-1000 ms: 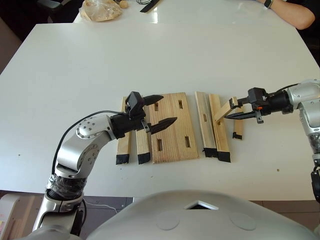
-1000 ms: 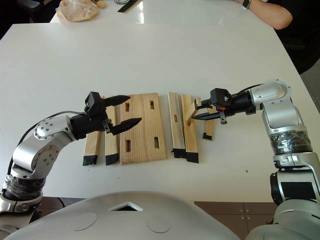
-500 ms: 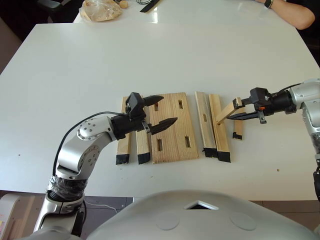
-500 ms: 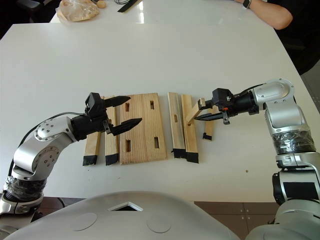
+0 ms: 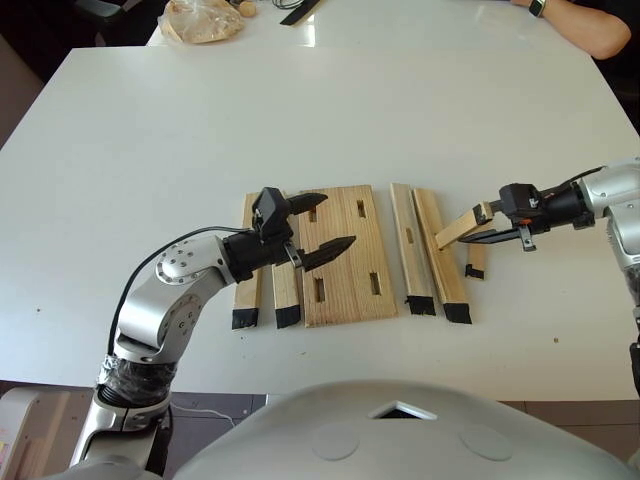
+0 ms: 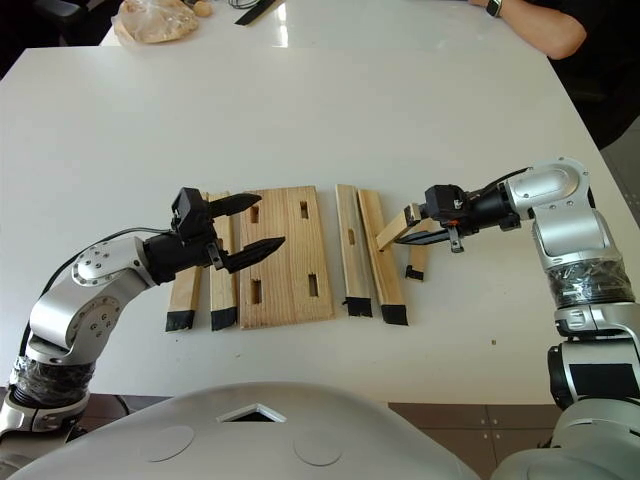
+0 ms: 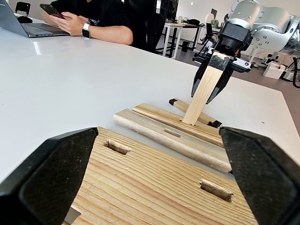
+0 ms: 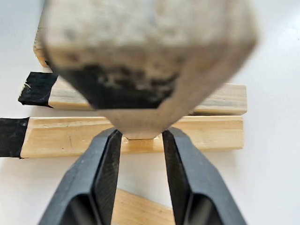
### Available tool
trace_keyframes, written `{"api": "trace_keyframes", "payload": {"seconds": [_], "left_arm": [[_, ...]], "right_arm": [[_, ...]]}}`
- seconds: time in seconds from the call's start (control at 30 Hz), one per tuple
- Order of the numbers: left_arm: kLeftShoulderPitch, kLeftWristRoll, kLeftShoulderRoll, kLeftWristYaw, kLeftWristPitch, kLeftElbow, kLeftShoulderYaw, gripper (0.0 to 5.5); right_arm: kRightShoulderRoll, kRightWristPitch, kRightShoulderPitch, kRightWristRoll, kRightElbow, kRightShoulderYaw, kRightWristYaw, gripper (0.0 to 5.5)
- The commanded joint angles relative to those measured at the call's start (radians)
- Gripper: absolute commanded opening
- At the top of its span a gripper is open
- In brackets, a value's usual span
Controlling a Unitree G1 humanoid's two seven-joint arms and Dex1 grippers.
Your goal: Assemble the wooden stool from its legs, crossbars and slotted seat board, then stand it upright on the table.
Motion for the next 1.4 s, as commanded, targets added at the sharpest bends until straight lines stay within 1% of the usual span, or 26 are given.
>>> {"api": "trace_keyframes", "payload": {"seconds": [0.03, 0.43, 0.67, 0.87, 1.07, 1.4], "left_arm": [[-0.004, 0.015, 0.009, 0.001, 0.002, -0.011, -0.012, 4.79], [0.011, 0.030, 0.000, 0.012, 0.005, -0.021, -0.037, 4.79], [0.007, 0.034, 0.001, 0.013, 0.007, -0.013, -0.038, 4.79], [0.010, 0.035, 0.005, 0.008, 0.006, -0.011, -0.037, 4.79], [0.010, 0.041, 0.009, 0.010, 0.009, -0.008, -0.039, 4.79], [0.021, 0.038, 0.017, 0.010, 0.014, -0.017, -0.038, 4.79]], "right_arm": [[0.014, -0.014, 0.013, -0.045, 0.004, 0.041, -0.016, 1.31], [0.039, 0.027, -0.005, -0.034, -0.009, 0.083, -0.029, 1.31], [0.099, 0.006, -0.042, -0.040, 0.071, 0.066, -0.121, 1.31], [0.107, 0.011, -0.050, -0.027, 0.119, 0.057, -0.135, 1.31], [0.144, 0.054, -0.054, -0.007, 0.123, 0.030, -0.178, 1.31], [0.159, 0.070, -0.056, -0.009, 0.098, 0.015, -0.218, 1.31]]}}
